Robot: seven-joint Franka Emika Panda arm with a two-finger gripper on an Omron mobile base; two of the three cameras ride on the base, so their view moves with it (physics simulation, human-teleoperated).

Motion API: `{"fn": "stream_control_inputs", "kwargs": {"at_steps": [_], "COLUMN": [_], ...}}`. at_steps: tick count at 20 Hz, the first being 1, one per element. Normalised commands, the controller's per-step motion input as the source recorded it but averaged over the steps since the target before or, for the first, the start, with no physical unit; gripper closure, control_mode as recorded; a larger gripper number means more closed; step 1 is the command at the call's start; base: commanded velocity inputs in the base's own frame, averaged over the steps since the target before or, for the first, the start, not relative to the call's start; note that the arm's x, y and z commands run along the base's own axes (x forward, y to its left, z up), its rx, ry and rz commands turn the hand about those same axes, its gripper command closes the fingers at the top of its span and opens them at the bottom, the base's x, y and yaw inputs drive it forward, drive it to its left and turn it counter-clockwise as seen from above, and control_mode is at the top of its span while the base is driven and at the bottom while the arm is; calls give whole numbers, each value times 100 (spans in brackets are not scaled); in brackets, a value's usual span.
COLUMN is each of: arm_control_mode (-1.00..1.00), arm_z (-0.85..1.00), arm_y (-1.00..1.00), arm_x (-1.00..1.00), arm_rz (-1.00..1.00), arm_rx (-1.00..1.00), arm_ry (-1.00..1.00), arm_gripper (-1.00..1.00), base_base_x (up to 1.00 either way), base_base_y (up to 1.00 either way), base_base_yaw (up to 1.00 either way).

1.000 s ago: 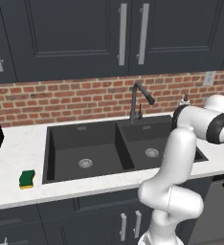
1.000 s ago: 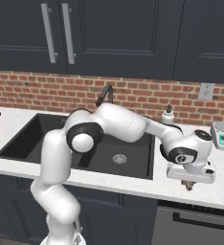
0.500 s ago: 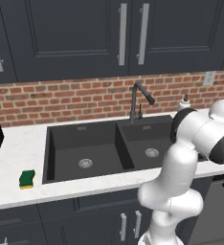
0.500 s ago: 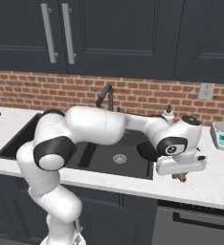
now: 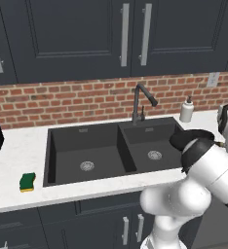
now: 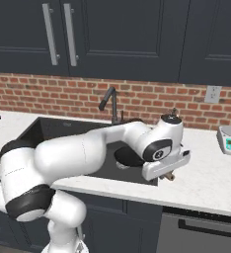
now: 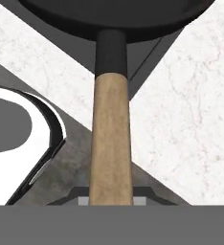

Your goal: Pick the pan and sponge and place them into the sink. Then turn on the water.

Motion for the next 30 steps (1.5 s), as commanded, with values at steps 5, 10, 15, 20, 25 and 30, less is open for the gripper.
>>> {"fn": "stream_control_inputs", "kwargs": {"at_steps": [5,10,15,20,25,30], "arm_control_mode": [-100,-100,-100,-100,-100,-100], "arm_z": [1,27,28,2,0,0], "arm_y": [20,14,16,0,0,0], "arm_x": [37,28,33,28,26,25], "arm_rz": [6,4,15,15,17,18], "arm_rx": [0,-8,-15,-1,3,7], "arm_ry": [-10,13,23,4,0,0], "arm_gripper": [100,100,100,100,100,100], "base_base_x": [0,0,0,0,0,0], "base_base_y": [0,0,0,0,0,0], "base_base_yaw": [0,0,0,0,0,0]}}
